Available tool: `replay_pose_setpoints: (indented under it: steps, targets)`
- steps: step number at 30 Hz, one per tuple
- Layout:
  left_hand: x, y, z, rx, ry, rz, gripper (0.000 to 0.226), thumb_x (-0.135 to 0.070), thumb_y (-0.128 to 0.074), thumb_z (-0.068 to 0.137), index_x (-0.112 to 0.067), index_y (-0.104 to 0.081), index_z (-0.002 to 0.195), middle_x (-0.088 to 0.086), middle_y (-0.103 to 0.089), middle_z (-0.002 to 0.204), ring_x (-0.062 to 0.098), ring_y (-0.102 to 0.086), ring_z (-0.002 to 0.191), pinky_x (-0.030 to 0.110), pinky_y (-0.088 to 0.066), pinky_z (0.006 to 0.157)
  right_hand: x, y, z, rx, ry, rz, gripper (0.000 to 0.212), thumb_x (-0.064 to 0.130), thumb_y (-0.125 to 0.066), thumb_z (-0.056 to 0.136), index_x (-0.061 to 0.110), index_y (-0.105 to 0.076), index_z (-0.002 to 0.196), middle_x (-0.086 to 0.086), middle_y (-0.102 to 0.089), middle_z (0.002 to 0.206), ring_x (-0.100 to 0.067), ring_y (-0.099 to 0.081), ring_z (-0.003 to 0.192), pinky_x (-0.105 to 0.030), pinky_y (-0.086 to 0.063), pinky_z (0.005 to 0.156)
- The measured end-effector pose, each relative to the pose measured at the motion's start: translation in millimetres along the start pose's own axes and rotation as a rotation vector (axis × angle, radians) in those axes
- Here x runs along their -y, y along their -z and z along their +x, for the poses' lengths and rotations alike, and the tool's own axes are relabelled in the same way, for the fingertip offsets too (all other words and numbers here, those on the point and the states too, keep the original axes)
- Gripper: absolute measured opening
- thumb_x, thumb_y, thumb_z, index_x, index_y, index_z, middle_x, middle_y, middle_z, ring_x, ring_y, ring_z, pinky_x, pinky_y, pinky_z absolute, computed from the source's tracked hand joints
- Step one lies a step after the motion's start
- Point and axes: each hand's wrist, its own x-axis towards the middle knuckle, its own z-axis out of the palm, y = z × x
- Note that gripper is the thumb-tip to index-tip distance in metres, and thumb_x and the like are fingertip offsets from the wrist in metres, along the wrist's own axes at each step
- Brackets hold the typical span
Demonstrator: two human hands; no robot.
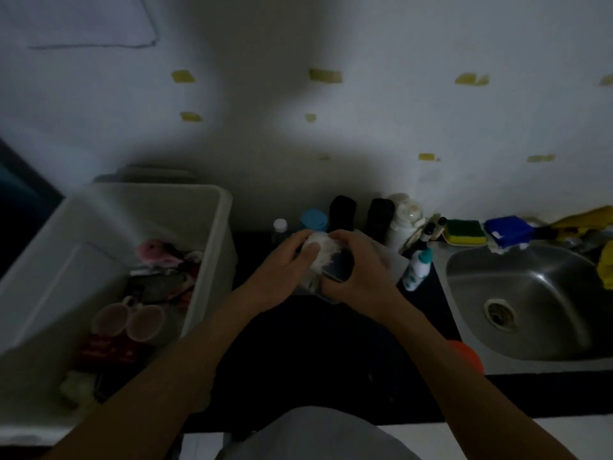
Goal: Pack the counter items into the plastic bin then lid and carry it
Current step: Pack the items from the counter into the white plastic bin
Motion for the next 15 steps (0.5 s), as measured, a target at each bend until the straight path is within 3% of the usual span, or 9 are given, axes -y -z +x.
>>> replay_pose_setpoints:
  steps: [1,3,6,9,12,15]
  targets:
    - [-2.5,4.7,-2.7,-0.032,-0.017,0.004,0.03,-0.041,-0.049,0.1,-0.03,-0.053,0.127,-0.01,-0.06,0.124,-0.006,-0.057,0.107,0.01,-0.043,0.091,8.3,-1.3,1.9,0.005,0.026,-0.006,0.074,0.04,-0.079,0.069,0.031,-0.043,0.132,0.007,-0.051,0.123,-0.006,-0.048,0.112,-0.009,-0.039,0.086]
    - [-1.2,26.1,-12.5,-0.129,-0.044,0.005,0.042,-0.049,-0.051,0.092,-0.027,-0.053,0.128,-0.009,-0.058,0.129,0.001,-0.056,0.116,0.019,-0.044,0.098,33.8,-13.4,11.1,0.016,0.093,0.032,0.072,0.034,-0.081,0.071,0.028,-0.043,0.132,0.008,-0.05,0.12,-0.009,-0.05,0.11,-0.017,-0.043,0.087]
    - [-0.8,57.1,-22.8,-0.218,-0.042,-0.035,0.03,-0.032,-0.054,0.095,-0.024,-0.055,0.125,-0.009,-0.061,0.12,-0.002,-0.058,0.107,0.015,-0.046,0.09,69.4,-33.0,22.6,0.022,0.186,0.09,0.07,0.032,-0.082,0.07,0.024,-0.047,0.13,0.008,-0.052,0.12,-0.009,-0.053,0.109,-0.025,-0.046,0.09]
    - [-6.5,87.7,-35.0,-0.253,-0.045,-0.056,0.024,-0.022,-0.053,0.096,-0.016,-0.059,0.119,-0.001,-0.064,0.113,0.0,-0.062,0.098,0.014,-0.048,0.086,98.3,-52.0,32.1,0.055,0.243,0.111,0.067,0.037,-0.079,0.071,0.026,-0.047,0.129,0.008,-0.056,0.121,-0.007,-0.055,0.11,-0.023,-0.047,0.09]
    - [-0.5,119.7,-48.0,-0.301,0.035,-0.109,0.018,-0.018,-0.052,0.101,-0.035,-0.06,0.102,-0.012,-0.065,0.102,-0.008,-0.062,0.09,0.012,-0.048,0.084,123.2,-71.2,38.2,0.088,0.268,0.137,0.068,0.04,-0.079,0.071,0.031,-0.046,0.129,0.011,-0.055,0.122,0.0,-0.054,0.111,-0.018,-0.046,0.09]
    - [6.2,142.6,-58.6,-0.382,0.078,-0.135,0.02,-0.021,-0.05,0.101,-0.037,-0.061,0.095,-0.018,-0.064,0.096,0.0,-0.061,0.092,0.019,-0.046,0.087,141.0,-89.7,42.0,0.103,0.27,0.141,0.072,0.045,-0.08,0.07,0.031,-0.045,0.131,0.009,-0.055,0.123,-0.006,-0.054,0.113,-0.026,-0.047,0.093]
